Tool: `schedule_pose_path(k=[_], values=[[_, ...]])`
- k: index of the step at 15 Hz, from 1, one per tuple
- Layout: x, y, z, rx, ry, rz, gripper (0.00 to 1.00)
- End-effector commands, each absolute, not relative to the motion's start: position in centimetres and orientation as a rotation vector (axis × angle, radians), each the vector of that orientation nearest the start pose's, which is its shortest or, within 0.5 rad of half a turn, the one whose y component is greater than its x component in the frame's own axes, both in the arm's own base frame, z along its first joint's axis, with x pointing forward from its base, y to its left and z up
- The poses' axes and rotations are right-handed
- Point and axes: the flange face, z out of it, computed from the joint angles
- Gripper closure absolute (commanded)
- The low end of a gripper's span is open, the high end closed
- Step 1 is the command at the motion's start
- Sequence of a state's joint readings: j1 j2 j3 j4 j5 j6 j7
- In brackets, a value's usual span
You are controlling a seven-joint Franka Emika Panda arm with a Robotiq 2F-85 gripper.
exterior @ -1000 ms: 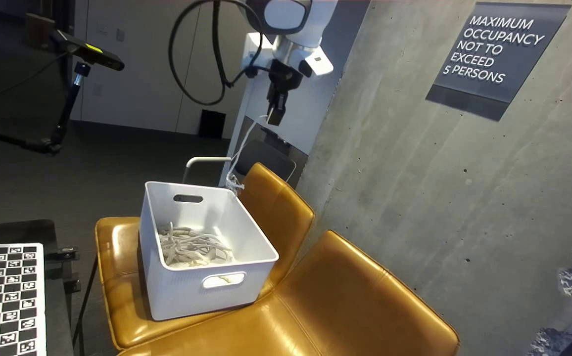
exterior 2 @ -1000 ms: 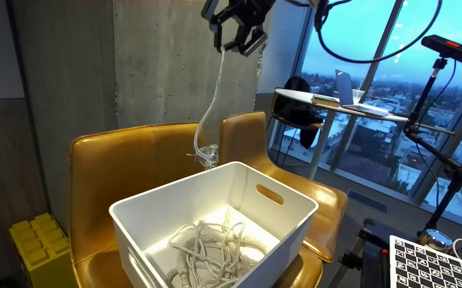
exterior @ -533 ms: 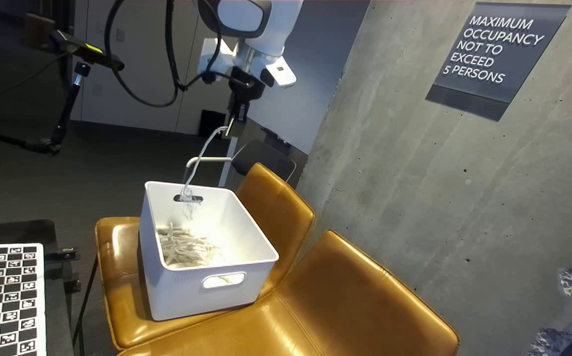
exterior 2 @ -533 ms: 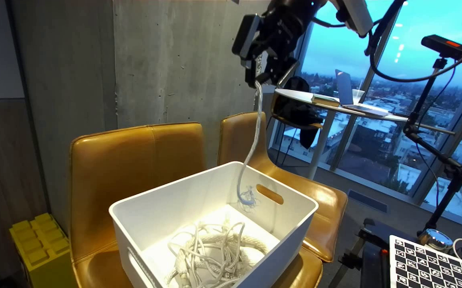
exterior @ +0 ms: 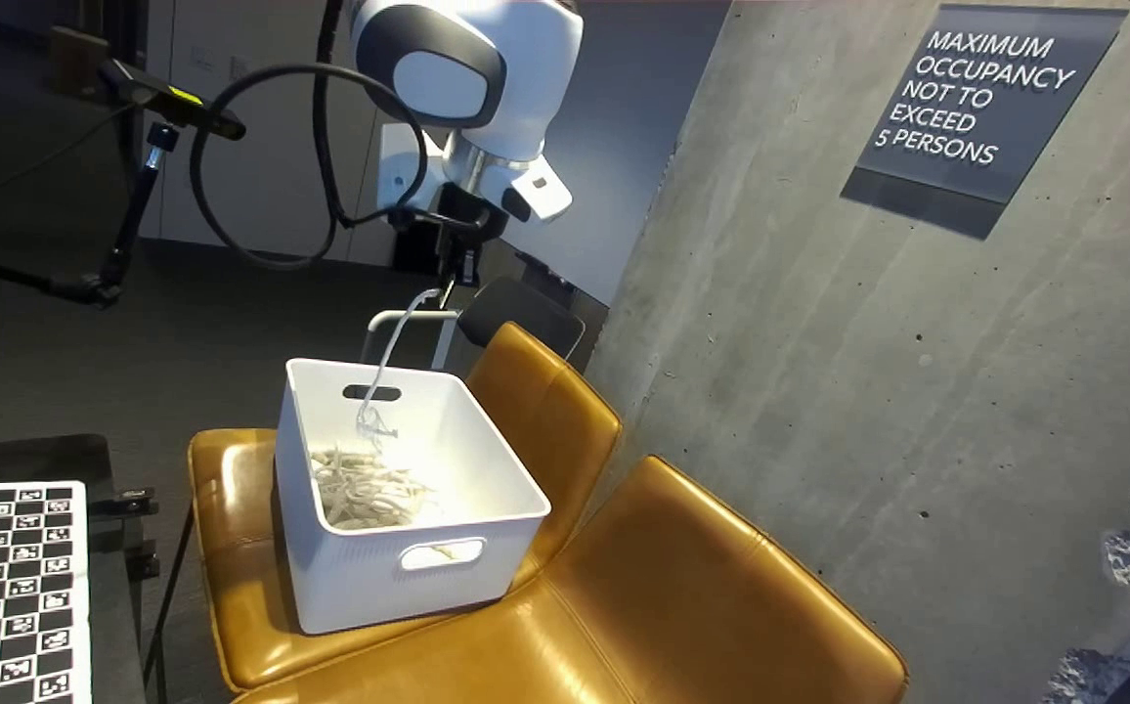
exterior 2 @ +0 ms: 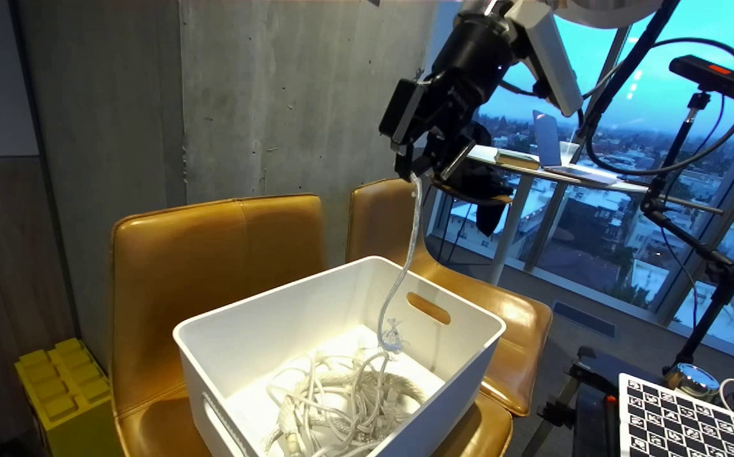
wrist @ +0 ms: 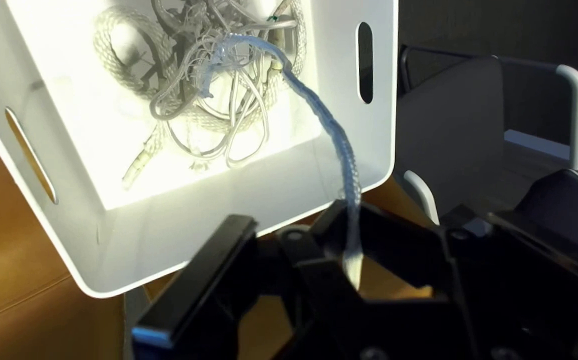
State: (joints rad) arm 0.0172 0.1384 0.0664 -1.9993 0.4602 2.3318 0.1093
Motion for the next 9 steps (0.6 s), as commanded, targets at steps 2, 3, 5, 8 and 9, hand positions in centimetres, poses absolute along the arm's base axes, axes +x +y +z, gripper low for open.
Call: schedule_pose_path(k=[2,3,5,8,9], values=[[59.6,5.1,41.1,-2.706,0.383,-0.287,0.5],[59.5,5.0,40.9,-2.709,0.377,-0.289,0.44],[59.3,4.7,40.6,-2.714,0.365,-0.295,0.3],[58.8,4.1,39.6,-2.727,0.351,-0.259,0.08],[58.7,3.8,39.1,-2.727,0.347,-0.215,0.01]])
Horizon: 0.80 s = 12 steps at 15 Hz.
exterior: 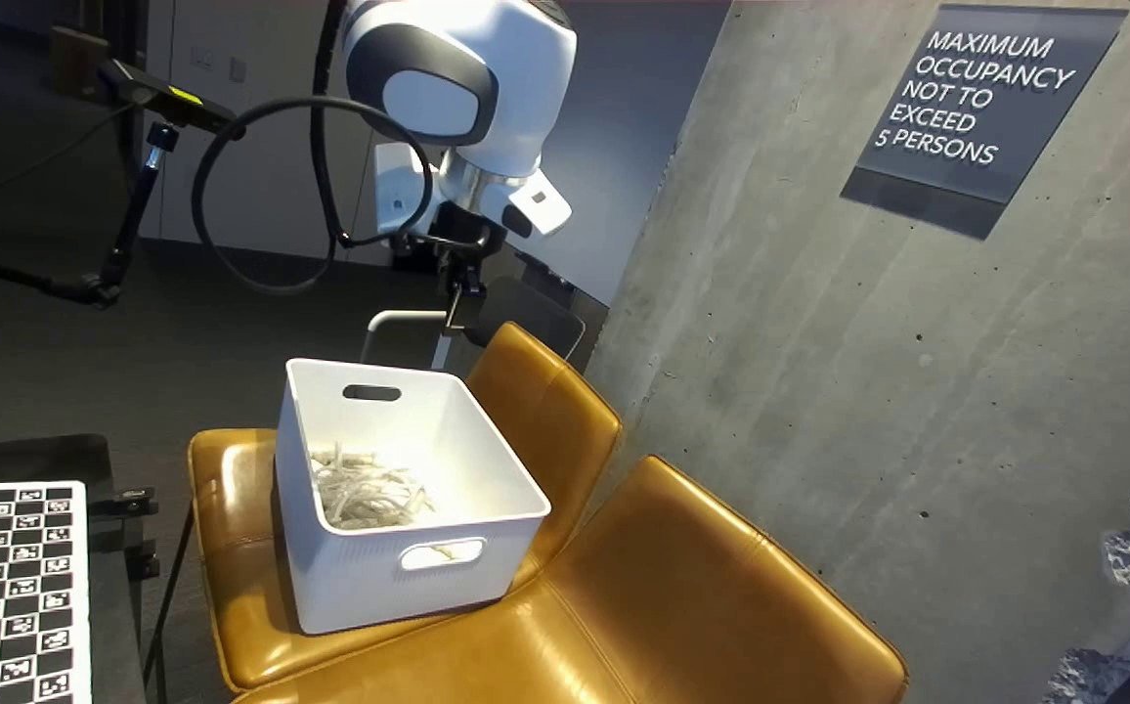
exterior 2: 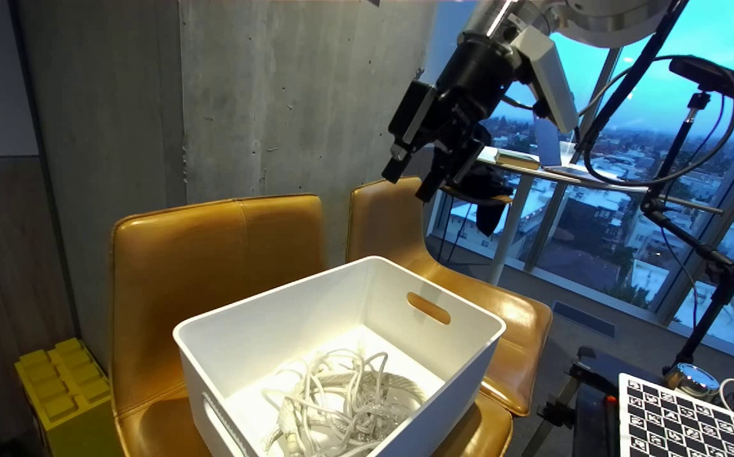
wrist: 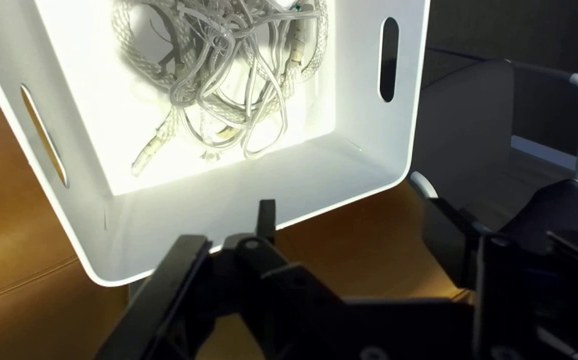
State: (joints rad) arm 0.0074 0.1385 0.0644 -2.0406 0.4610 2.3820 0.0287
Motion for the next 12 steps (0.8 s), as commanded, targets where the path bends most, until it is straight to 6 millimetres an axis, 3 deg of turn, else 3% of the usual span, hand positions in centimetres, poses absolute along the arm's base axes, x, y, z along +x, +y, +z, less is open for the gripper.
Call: schedule_pose_path(k=[1,12], values=[[58.5,3.5,38.7,-2.731,0.341,-0.197,0.0],[58.4,3.3,37.7,-2.758,0.348,-0.186,0.0]])
